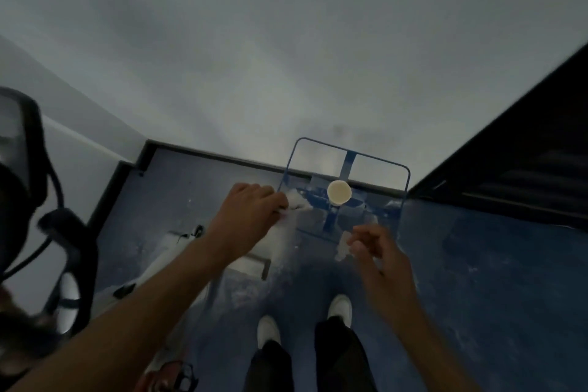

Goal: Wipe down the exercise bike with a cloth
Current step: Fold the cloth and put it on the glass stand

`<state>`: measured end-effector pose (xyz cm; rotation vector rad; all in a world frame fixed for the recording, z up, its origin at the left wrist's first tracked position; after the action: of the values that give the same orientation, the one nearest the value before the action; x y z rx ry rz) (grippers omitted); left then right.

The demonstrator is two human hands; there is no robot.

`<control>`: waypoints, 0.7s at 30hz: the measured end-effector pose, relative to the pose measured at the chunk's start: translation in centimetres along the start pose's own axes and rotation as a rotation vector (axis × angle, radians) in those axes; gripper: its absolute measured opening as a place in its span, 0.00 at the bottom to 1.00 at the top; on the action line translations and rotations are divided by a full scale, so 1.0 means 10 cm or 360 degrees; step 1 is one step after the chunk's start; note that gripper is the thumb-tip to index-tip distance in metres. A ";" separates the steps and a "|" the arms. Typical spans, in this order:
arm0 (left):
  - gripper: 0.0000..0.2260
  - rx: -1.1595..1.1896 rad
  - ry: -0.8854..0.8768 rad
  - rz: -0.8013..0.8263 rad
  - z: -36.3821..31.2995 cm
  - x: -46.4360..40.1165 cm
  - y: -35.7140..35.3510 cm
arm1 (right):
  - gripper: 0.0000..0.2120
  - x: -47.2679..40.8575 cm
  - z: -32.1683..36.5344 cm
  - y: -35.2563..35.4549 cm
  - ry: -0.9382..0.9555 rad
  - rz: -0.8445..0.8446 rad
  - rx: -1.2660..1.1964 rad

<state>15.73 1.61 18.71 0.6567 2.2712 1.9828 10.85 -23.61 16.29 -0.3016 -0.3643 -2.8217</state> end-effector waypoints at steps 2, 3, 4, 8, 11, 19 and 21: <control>0.09 -0.0072 -0.0064 0.0058 0.07 -0.22 -0.24 | 0.06 -0.11 -0.18 0.06 -0.0059 -0.0015 -0.0052; 0.09 -0.0091 -0.0108 0.0106 0.09 -0.31 -0.40 | 0.06 -0.15 -0.27 0.08 -0.0080 -0.0021 -0.0068; 0.09 -0.0101 -0.0156 0.0167 0.09 -0.39 -0.58 | 0.08 -0.18 -0.36 0.09 -0.0096 -0.0020 -0.0079; 0.09 -0.0263 -0.0255 0.0651 0.02 -0.58 -1.47 | 0.10 -0.23 -0.74 0.05 -0.0167 0.0092 -0.0046; 0.13 -0.0384 -0.0267 0.0982 -0.01 -0.62 -2.09 | 0.10 -0.23 -1.00 0.00 -0.0230 0.0134 -0.0024; 0.18 -0.0337 -0.0206 0.0984 0.06 -0.72 -2.66 | 0.11 -0.16 -1.43 -0.16 -0.0329 0.0092 -0.0055; 0.20 -0.0306 -0.0182 0.0941 0.07 -0.75 -2.64 | 0.12 -0.14 -1.46 -0.20 -0.0351 0.0088 -0.0069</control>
<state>15.43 -2.59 -8.36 1.5085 1.9300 2.2692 9.10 -25.43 1.69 -0.6254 -0.3354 -2.7510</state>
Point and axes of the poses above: each hand's wrist, its own x-axis away from the middle knuckle, its own y-axis out of the back of the hand, z = x × y, the point moved 4 cm from there along -x, towards the middle knuckle, and after that the axes turned 9 degrees about z, right-handed, at the moved point
